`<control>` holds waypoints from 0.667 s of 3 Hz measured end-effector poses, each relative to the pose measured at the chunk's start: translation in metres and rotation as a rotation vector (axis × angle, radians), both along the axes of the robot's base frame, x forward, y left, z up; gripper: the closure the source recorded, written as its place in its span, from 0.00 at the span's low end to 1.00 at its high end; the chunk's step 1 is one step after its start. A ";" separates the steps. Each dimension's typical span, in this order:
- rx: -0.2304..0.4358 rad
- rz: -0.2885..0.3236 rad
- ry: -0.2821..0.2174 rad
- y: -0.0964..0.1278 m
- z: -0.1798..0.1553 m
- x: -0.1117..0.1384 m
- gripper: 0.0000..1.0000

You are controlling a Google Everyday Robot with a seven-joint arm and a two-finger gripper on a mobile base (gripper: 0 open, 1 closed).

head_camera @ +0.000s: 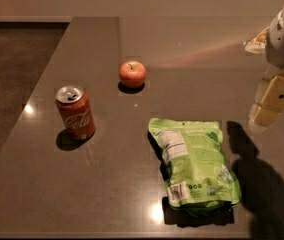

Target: Move green rice chip bag near apple

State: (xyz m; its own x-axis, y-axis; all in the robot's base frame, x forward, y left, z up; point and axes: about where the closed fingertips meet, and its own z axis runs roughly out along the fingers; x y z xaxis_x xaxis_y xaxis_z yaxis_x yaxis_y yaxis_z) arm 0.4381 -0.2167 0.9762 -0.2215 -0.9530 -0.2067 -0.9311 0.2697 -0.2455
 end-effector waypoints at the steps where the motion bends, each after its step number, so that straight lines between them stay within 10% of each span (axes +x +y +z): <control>1: 0.000 0.000 0.000 0.000 0.000 0.000 0.00; 2: -0.005 0.027 0.015 0.003 0.002 0.002 0.00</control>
Offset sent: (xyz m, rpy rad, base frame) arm 0.0026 0.0057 -0.0010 -0.0146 0.0628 0.0650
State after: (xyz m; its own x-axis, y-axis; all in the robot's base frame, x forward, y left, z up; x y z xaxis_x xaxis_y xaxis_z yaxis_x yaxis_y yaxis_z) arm 0.4400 -0.2133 0.9781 -0.1987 -0.9598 -0.1984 -0.9416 0.2431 -0.2331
